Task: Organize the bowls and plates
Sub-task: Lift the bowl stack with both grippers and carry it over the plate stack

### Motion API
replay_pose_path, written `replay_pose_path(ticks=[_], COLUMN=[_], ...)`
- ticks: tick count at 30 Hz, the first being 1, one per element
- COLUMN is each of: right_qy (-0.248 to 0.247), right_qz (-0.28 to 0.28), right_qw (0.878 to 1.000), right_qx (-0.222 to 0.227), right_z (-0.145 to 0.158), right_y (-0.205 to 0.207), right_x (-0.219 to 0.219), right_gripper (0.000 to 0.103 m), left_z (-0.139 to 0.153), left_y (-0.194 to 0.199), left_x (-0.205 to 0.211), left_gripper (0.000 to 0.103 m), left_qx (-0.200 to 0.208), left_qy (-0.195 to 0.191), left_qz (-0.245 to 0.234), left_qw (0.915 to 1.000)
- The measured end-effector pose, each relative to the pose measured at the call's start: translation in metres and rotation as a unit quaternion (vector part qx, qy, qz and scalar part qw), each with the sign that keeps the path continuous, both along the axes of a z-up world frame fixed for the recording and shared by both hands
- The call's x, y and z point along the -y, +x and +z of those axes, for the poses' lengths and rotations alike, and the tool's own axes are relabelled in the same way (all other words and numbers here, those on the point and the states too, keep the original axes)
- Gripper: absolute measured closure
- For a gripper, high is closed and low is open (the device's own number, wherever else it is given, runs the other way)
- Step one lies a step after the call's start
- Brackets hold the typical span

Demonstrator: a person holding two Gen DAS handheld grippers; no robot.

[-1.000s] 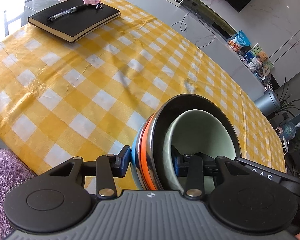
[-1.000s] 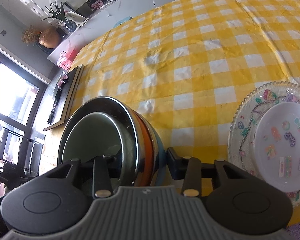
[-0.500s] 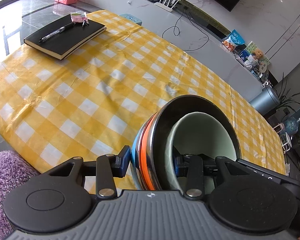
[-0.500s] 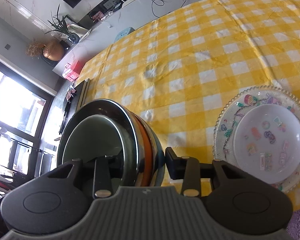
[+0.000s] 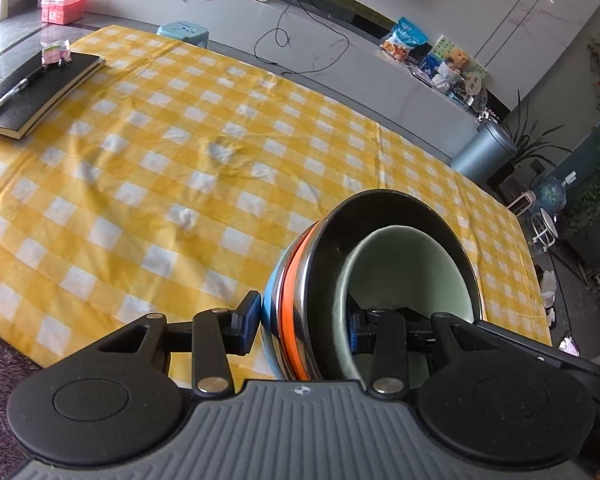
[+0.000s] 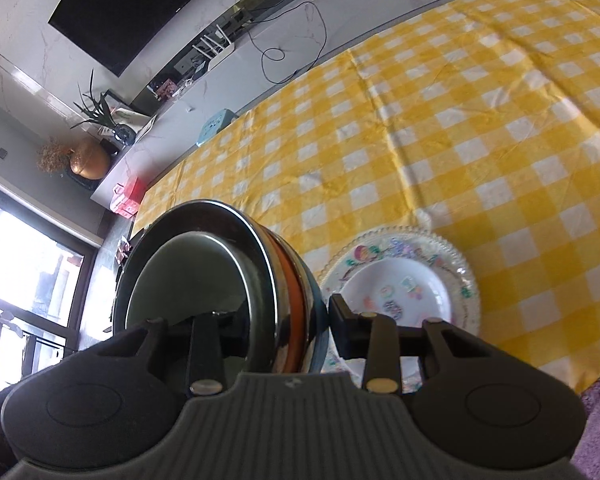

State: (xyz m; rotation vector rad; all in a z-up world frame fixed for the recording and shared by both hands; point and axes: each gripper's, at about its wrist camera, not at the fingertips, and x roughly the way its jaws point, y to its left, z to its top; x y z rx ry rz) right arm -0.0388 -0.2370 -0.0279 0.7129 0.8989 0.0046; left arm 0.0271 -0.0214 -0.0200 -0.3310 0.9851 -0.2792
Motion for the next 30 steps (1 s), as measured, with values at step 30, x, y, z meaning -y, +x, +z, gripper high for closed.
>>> replay_pose_path(ticks=[30], right_qy=[-0.006], right_qz=[-0.046], right_qw=[0.997], right_qx=[-0.055], right_z=[-0.033], right_y=[0.002], right_x=[0.041], right_gripper=[0.062], left_z=[-0.046], left_y=[0.018], left_x=[0.038], left_gripper=[0.058], left_qx=[-0.077], left_qy=[-0.008], left_qz=[-0.034], left_qw=[0.9964])
